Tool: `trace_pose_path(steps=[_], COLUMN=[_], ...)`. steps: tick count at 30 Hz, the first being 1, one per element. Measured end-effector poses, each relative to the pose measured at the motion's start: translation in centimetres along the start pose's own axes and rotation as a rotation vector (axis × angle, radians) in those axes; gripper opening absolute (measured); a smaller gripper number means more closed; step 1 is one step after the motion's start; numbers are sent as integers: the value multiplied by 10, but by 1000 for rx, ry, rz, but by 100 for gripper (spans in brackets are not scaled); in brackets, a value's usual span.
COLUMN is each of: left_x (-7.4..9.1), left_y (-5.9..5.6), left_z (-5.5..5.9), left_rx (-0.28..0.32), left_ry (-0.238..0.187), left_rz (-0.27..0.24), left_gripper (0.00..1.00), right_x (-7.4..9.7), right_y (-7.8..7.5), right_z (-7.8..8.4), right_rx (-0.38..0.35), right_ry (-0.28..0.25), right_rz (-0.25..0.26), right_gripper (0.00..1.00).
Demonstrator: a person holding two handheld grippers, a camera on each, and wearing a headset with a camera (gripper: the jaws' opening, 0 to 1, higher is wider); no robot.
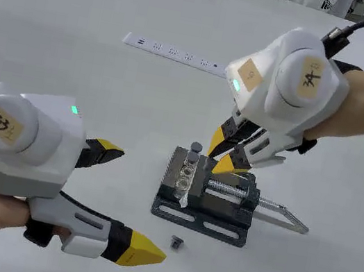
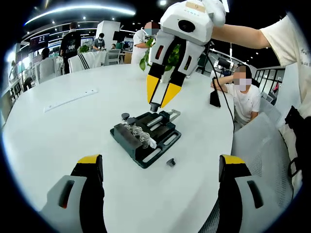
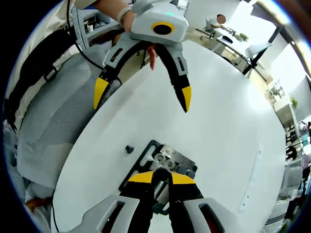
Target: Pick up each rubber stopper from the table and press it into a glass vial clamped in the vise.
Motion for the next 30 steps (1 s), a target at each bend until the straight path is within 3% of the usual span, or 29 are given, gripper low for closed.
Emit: trace_pose_path(steps=[17,22,25,30], left_x=[3,7,7,5], left_y=[1,3,3,3], left_z=[1,3,5,7], left_rx=[16,24,30,37], left_ry=[-15,-18,-16,-17], left_rz=[-22,-30,-33,-31], left_gripper=[98,98,97,97], right_x=[-26,-29,-30,-35], right_y=[-10,-13,-11,-9], right_z=[1,-2,2,4], right_rx=[7,105,170,208], right_ry=[68,59,84,80], right_rz=[-77,-67,-66,-76], right_gripper=[6,6,6,6])
Point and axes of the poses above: the centre of the closed fingertips' face, and the gripper's own axes: x roughly backward along the fingers, y roughly to its left, z roughly out of its underside, the point moved 3 cm from there along x, roughly backward along the fingers, and after that the axes turned 1 degree about x, right-handed, at the moved point
